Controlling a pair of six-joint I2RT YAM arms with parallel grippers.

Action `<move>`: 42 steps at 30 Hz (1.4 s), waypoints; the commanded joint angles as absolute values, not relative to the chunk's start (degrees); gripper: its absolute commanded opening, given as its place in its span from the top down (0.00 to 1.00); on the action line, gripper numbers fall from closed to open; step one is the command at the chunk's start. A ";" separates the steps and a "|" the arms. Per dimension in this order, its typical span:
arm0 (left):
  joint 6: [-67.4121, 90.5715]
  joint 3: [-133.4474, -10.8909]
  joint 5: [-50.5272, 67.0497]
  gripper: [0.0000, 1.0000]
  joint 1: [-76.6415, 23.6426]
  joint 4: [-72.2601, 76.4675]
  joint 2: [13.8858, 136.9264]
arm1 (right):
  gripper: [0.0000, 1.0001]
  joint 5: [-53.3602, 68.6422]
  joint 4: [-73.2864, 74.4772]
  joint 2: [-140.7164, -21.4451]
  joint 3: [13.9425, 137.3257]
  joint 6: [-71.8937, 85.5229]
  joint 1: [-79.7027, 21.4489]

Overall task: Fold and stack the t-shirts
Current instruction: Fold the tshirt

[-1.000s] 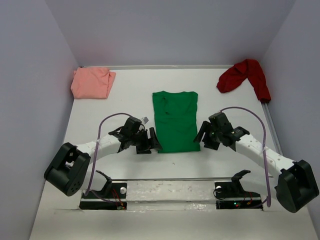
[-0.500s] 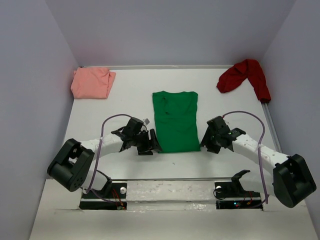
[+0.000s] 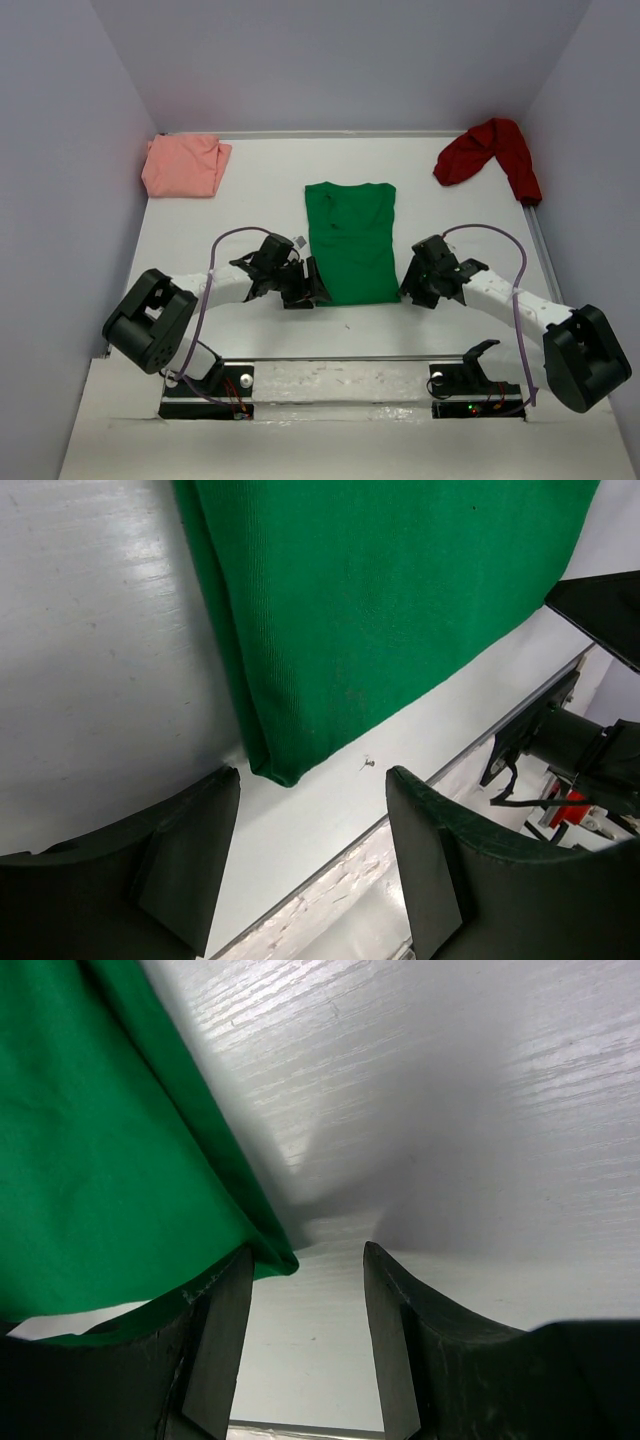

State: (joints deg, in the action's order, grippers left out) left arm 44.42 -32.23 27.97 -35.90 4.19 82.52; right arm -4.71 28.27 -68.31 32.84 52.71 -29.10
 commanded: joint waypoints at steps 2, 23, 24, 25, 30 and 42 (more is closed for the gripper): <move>43.95 -32.78 27.25 0.27 -36.39 3.08 83.93 | 0.46 -5.89 27.33 -66.45 33.92 52.82 -30.84; 43.68 -33.40 25.93 0.55 -36.56 1.94 85.34 | 0.45 -8.44 30.59 -66.36 39.11 48.87 -31.38; 43.68 -33.49 25.84 0.53 -36.48 1.85 85.08 | 0.45 -8.35 30.41 -66.36 38.94 48.69 -31.38; 43.68 -33.49 25.67 0.51 -36.47 1.67 84.99 | 0.45 -8.18 30.15 -66.53 38.85 48.60 -31.38; 43.51 -33.66 25.23 0.47 -36.48 0.88 84.90 | 0.45 -6.86 28.39 -67.94 37.71 49.04 -31.38; 43.33 -34.10 24.79 0.76 -36.47 0.70 86.39 | 0.44 -6.24 26.46 -69.70 37.18 48.08 -31.38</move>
State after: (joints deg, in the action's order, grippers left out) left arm 44.12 -33.04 25.58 -36.27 2.57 85.67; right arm -6.39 29.12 -69.19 37.01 48.99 -30.83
